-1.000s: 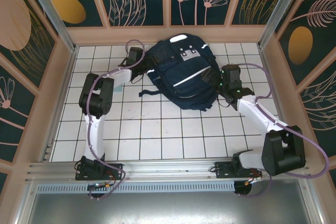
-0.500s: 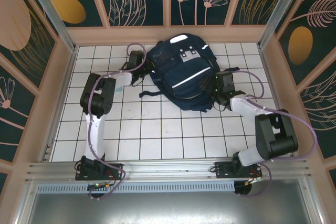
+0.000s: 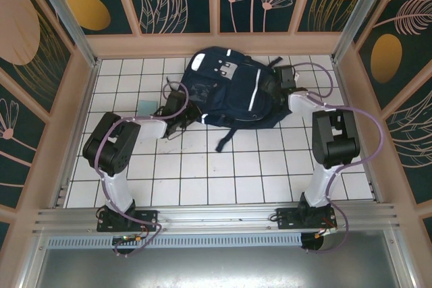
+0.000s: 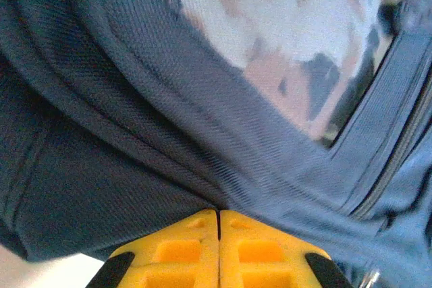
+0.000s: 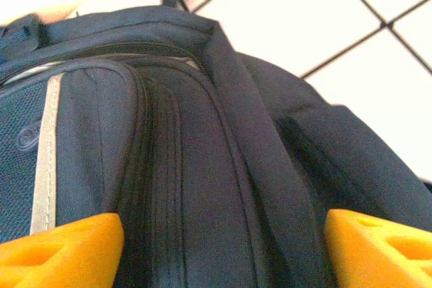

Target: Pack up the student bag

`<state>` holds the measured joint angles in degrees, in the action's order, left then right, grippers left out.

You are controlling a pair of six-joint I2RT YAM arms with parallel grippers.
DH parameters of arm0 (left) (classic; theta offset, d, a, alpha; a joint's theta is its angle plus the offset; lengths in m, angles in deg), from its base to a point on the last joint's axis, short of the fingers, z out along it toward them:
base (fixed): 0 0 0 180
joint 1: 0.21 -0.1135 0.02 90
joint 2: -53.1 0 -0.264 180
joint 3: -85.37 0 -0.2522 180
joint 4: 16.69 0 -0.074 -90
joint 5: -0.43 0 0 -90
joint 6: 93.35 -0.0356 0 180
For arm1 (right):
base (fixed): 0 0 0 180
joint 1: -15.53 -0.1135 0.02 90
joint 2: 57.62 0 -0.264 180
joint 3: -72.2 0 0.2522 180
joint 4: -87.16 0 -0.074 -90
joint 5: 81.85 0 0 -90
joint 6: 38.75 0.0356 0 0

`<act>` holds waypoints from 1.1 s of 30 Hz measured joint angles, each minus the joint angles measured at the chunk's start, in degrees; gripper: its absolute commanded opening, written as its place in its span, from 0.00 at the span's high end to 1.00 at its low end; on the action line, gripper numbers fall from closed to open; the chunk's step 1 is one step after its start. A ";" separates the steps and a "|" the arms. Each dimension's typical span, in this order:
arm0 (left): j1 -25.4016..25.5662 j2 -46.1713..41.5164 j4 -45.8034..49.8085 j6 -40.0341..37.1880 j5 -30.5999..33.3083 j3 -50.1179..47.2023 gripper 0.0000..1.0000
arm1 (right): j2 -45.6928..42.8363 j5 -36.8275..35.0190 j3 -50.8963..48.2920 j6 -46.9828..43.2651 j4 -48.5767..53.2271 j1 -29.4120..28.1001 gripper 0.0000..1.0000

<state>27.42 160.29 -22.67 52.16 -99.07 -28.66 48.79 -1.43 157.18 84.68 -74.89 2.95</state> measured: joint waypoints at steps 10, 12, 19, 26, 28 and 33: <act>3.30 0.00 -3.76 2.93 -4.04 -1.86 0.86 | -11.87 -2.60 -3.74 -1.55 13.92 -5.51 0.21; 3.30 0.11 -4.02 2.91 -4.11 -1.86 0.86 | -15.89 -2.36 -5.25 -0.90 15.89 -8.61 0.26; 3.28 0.55 -4.85 2.89 -4.20 -1.88 0.84 | -19.47 2.27 -9.57 5.27 15.69 -20.37 0.43; 3.28 0.87 -6.40 2.86 -4.09 -2.40 0.85 | -10.49 3.41 -9.88 8.98 12.72 -26.21 0.49; 3.28 0.90 -6.45 2.84 -4.02 -2.40 0.85 | -7.91 2.60 -9.35 9.40 12.76 -26.53 0.51; 3.28 0.92 -6.80 2.84 -4.09 -2.64 0.85 | -2.67 -0.68 -6.69 10.43 12.79 -26.64 0.57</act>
<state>30.70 161.21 -29.47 55.00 -103.16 -31.31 46.12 -2.11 150.50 95.11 -62.11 -23.69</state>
